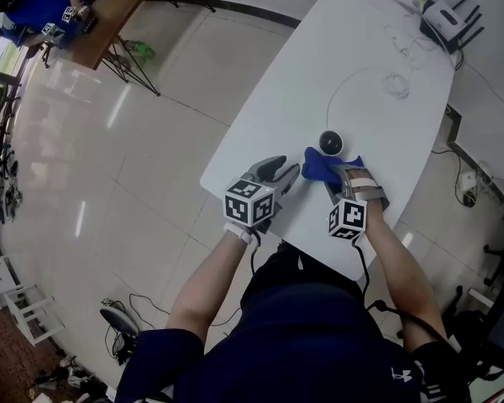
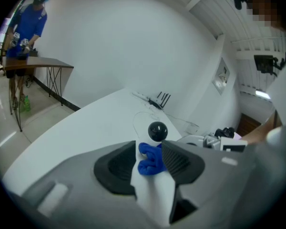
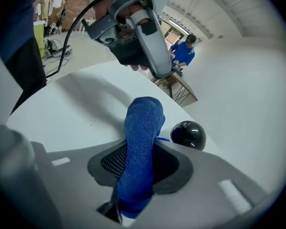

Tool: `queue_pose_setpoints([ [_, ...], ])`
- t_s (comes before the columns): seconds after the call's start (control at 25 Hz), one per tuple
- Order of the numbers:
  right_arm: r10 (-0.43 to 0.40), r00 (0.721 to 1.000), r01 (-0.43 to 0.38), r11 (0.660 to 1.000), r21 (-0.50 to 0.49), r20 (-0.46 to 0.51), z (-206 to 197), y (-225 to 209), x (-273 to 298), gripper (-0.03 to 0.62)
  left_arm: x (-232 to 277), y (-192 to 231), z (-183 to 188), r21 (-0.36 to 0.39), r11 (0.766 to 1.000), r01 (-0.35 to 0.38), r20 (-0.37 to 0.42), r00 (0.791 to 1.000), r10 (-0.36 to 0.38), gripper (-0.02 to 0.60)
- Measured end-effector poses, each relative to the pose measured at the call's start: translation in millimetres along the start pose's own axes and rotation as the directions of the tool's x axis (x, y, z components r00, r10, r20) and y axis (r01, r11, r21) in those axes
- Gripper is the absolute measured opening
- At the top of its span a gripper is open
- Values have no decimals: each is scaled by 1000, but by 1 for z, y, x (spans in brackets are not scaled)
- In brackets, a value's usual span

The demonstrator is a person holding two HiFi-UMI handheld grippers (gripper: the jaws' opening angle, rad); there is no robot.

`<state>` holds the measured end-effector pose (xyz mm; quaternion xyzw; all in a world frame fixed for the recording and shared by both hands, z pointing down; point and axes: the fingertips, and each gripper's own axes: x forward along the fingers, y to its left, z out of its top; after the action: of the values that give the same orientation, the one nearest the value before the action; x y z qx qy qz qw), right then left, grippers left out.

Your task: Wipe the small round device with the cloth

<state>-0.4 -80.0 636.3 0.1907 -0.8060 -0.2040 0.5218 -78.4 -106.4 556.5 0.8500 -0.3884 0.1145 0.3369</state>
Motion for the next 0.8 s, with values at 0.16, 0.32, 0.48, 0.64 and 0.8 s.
queue_pose_setpoints([
  [0.16,37,999,-37,998,57,15,0,-9,-17,135,-1,-9,6,11,1000,15,9,1000,-16,169],
  [0.32,172,984,-166,976,142,-33,-27,-1,-32,135,1,-11,5,10,1000,20,-8,1000,-20,169],
  [0.48,227,969,-173,906,386,-98,-74,-10,-38,135,11,-16,0,12,1000,24,-33,999,-24,167],
  [0.64,167,977,-37,748,663,-134,-108,-42,-43,135,16,-23,-3,16,999,34,-47,998,-33,167],
  [0.8,169,978,-30,693,721,-121,-98,-51,-40,135,16,-24,-4,16,999,37,-51,998,-37,167],
])
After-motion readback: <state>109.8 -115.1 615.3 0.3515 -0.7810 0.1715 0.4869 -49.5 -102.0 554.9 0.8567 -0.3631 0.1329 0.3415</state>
